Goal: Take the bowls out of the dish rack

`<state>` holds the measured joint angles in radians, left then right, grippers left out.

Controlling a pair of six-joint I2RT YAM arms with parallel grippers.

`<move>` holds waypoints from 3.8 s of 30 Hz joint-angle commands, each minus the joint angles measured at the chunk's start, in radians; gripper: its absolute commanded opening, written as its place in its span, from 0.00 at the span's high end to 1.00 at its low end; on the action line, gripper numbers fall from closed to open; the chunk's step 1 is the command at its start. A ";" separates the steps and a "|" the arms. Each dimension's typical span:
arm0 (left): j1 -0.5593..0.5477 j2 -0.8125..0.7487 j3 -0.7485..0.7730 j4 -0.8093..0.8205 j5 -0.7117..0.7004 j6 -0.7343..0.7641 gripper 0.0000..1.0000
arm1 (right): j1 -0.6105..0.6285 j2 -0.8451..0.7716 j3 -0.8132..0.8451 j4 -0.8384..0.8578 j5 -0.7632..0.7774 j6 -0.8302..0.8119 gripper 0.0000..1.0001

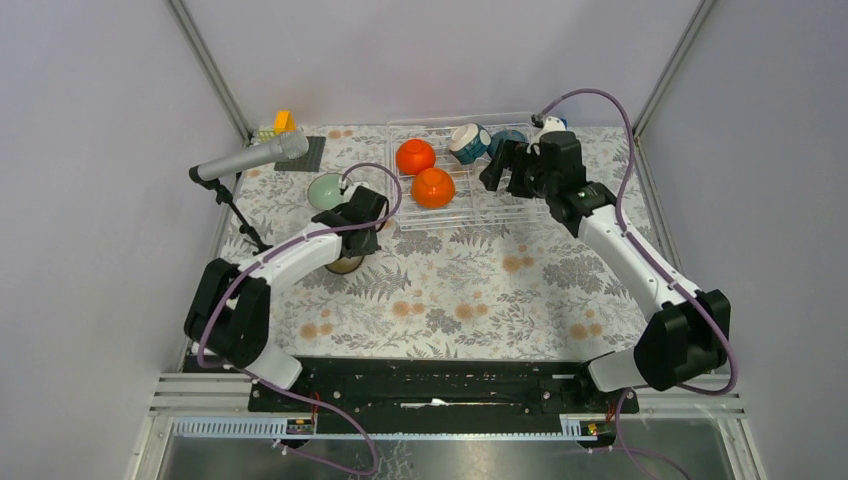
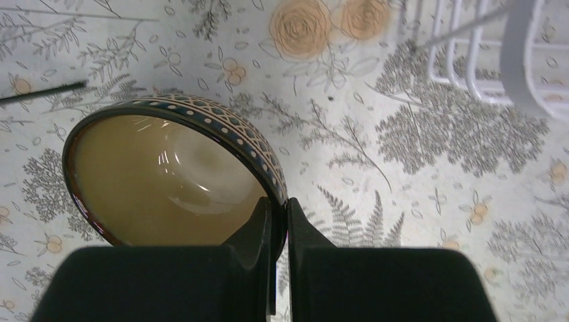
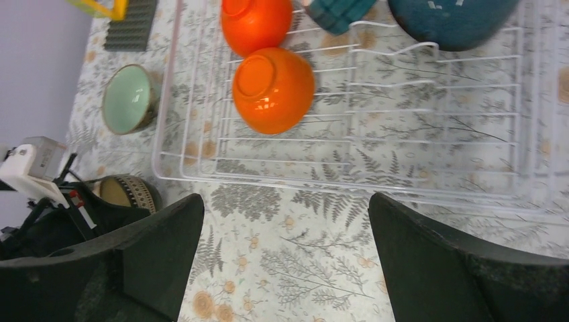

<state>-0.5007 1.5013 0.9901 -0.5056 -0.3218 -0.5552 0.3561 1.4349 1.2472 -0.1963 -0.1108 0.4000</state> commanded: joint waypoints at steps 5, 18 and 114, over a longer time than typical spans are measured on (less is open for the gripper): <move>-0.002 0.111 0.132 0.037 -0.200 -0.013 0.93 | 0.000 -0.164 -0.170 0.173 0.209 0.010 0.00; -0.002 0.073 0.156 0.053 -0.149 -0.011 0.39 | -0.001 -0.030 -0.016 -0.033 0.317 0.119 0.00; -0.002 -0.553 -0.519 0.808 0.157 -0.043 0.01 | -0.001 0.826 0.631 0.261 0.362 0.420 0.00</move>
<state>-0.5018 0.9367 0.4648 0.2382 -0.1379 -0.6102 0.3405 2.2406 1.8240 0.0380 0.2192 0.8352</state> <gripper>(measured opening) 0.987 0.994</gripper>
